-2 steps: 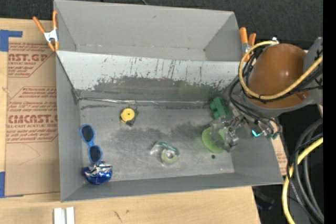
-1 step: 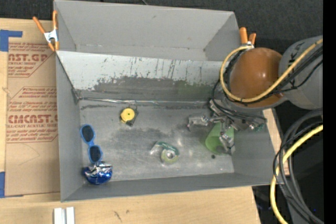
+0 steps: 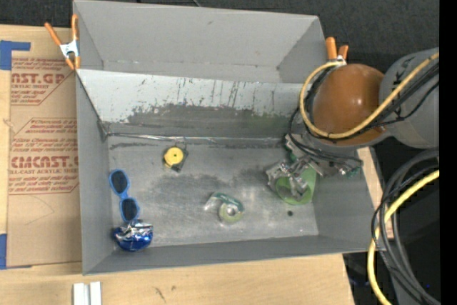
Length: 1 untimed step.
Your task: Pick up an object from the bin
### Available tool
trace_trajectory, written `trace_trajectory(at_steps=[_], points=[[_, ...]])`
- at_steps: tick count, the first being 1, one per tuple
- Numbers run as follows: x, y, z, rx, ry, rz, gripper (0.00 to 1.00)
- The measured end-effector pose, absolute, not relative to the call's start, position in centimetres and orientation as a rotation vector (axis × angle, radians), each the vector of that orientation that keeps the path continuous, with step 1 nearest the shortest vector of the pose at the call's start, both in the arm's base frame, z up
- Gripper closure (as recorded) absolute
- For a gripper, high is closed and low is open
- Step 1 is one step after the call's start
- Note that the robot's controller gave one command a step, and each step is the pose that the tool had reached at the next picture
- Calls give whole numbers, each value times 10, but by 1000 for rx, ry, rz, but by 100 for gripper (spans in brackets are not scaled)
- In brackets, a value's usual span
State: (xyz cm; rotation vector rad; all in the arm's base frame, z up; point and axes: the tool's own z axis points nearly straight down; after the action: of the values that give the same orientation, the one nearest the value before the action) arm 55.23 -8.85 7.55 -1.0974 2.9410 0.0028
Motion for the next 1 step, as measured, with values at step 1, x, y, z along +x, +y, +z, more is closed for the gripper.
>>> trace_trajectory(at_steps=[1], points=[[552, -88, 75, -1097, 2941, 3, 0]])
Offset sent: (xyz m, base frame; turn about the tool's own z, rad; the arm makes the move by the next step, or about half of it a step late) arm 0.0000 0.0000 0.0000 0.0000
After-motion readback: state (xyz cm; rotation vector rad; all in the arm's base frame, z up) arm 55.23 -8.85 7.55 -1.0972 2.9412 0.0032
